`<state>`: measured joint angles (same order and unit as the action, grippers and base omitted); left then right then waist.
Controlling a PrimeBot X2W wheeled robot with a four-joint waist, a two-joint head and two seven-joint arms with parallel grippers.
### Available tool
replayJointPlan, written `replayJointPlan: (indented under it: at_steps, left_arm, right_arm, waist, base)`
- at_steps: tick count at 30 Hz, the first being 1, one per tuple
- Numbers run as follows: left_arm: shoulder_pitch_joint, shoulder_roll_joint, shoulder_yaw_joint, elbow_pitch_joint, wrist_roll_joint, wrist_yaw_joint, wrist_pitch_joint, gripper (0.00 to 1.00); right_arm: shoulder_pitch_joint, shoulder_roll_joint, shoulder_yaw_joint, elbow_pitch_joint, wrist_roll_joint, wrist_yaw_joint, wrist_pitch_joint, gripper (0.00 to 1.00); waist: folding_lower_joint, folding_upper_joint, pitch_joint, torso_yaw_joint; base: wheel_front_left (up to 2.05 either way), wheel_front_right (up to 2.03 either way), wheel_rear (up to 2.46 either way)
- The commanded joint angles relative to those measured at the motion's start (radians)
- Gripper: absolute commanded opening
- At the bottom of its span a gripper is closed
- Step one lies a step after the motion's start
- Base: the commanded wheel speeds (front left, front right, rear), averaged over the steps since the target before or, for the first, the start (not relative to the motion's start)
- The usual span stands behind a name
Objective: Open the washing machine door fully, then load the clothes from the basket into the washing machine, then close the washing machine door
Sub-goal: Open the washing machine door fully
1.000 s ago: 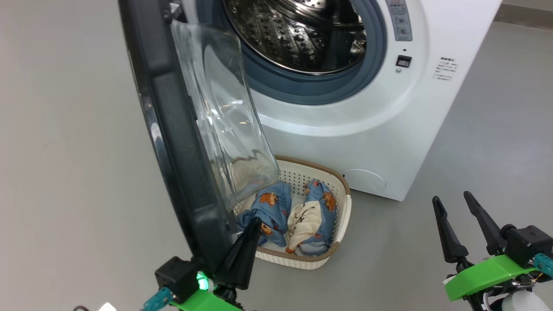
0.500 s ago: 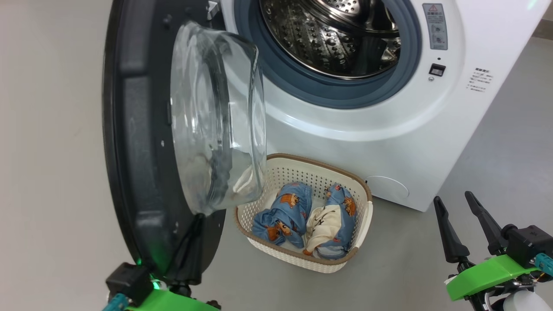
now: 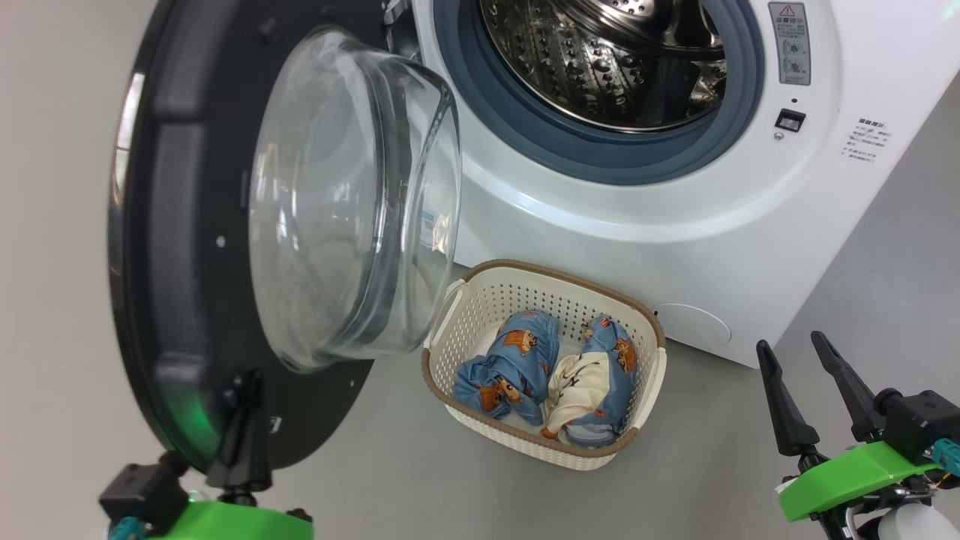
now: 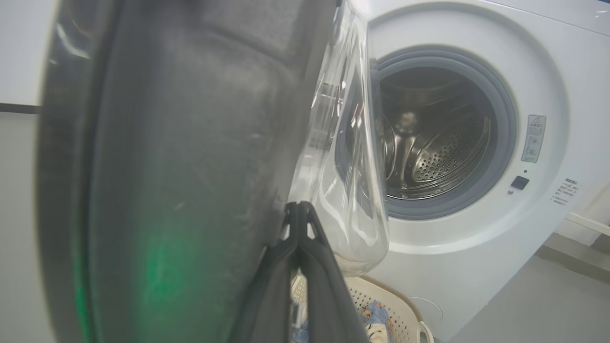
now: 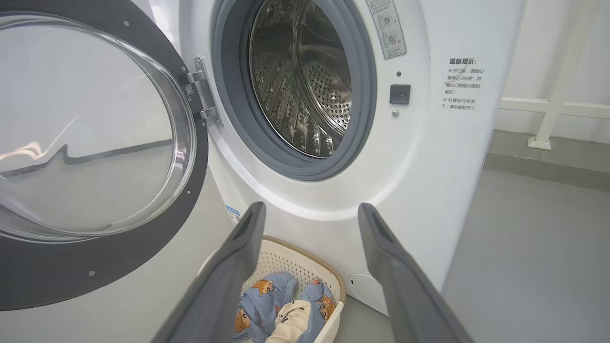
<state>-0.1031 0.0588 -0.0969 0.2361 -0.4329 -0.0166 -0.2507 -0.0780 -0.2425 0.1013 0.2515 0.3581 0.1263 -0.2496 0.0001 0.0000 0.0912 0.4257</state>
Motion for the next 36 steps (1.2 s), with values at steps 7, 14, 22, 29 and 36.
replayJointPlan:
  at_steps: [7,14,22,29,36]
  left_arm:
    - [-0.086,0.07,0.132,0.013,0.04,0.013,-0.011,0.0]
    - [-0.141,0.101,0.187,0.057,0.069,0.016,-0.011,0.0]
    - [-0.198,0.129,0.26,0.112,0.095,0.023,-0.011,0.0]
    - [-0.25,0.15,0.306,0.166,0.12,0.016,-0.011,0.0]
    - [-0.327,0.173,0.348,0.254,0.156,0.018,-0.011,0.0]
  right_arm:
    - [-0.027,-0.027,0.026,-0.026,-0.005,0.004,-0.012,1.0]
    - [-0.028,-0.033,0.027,-0.026,-0.006,0.004,-0.012,1.0]
    - [-0.037,-0.04,0.027,-0.023,-0.006,0.004,-0.012,1.0]
    - [-0.046,-0.045,0.026,-0.024,-0.007,0.004,-0.012,1.0]
    - [-0.063,-0.057,0.029,-0.026,-0.009,0.004,-0.012,1.0]
  waist:
    - [-0.0001,0.0,0.011,0.004]
    - [-0.0001,0.0,0.023,0.008]
    - [-0.0001,0.0,0.035,0.009]
    - [-0.0001,0.0,0.056,0.013]
    - [-0.0001,0.0,0.085,0.012]
  base:
    - [0.0,0.0,0.0]
    - [0.0,0.0,0.0]
    - [0.0,0.0,0.0]
    - [0.0,0.0,0.0]
    - [0.0,0.0,0.0]
